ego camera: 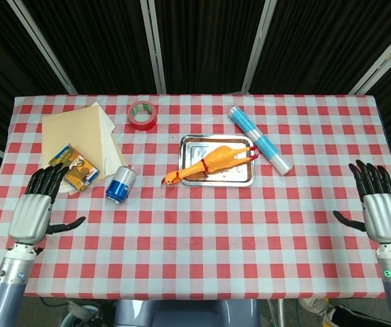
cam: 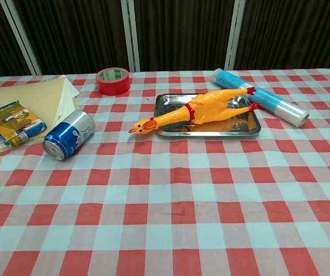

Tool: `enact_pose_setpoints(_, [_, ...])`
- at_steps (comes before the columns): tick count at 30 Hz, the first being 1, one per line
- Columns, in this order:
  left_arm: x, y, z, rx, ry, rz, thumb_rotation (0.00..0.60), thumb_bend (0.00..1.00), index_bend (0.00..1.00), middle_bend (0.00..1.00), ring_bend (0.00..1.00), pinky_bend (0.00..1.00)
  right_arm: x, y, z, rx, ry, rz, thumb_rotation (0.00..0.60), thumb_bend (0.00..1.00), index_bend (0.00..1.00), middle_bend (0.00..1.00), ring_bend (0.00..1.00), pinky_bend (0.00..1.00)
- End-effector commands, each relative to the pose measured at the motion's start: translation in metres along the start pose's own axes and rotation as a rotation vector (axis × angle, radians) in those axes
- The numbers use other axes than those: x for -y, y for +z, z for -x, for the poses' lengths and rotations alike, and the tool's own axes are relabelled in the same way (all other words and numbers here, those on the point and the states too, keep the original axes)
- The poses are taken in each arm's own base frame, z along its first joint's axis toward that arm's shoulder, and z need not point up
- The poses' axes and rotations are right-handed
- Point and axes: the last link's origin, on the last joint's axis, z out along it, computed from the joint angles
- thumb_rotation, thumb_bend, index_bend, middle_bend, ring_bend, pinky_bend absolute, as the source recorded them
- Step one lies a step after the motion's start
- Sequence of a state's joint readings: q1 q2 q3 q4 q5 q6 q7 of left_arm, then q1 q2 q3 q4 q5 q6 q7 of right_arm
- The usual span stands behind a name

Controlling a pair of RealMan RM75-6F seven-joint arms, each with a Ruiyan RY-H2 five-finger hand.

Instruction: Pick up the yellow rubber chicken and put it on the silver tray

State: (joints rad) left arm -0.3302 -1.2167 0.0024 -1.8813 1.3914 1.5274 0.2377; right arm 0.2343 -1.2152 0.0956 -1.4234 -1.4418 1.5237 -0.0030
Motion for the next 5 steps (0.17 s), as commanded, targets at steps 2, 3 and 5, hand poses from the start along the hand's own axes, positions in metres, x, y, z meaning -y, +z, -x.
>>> enact_pose_setpoints(2, [0.01, -0.028, 0.003, 0.036, -0.002, -0.01, 0.6, 0.08, 0.05, 0.02, 0.0, 0.04, 0.003, -0.023, 0.008, -0.011, -0.023, 0.029, 0.526, 0.17, 0.0, 0.05, 0.0, 0.02])
enact_pose_setpoints(3, [0.012, -0.034, 0.004, 0.054, 0.001, -0.014, 0.6, 0.08, 0.05, 0.02, 0.0, 0.04, 0.003, -0.027, 0.009, -0.008, -0.023, 0.032, 0.526, 0.17, 0.0, 0.05, 0.0, 0.02])
enact_pose_setpoints(5, [0.016, -0.04, 0.005, 0.071, 0.013, -0.019, 0.6, 0.08, 0.05, 0.02, 0.0, 0.04, 0.005, -0.034, 0.01, -0.003, -0.019, 0.035, 0.526, 0.17, 0.0, 0.05, 0.0, 0.02])
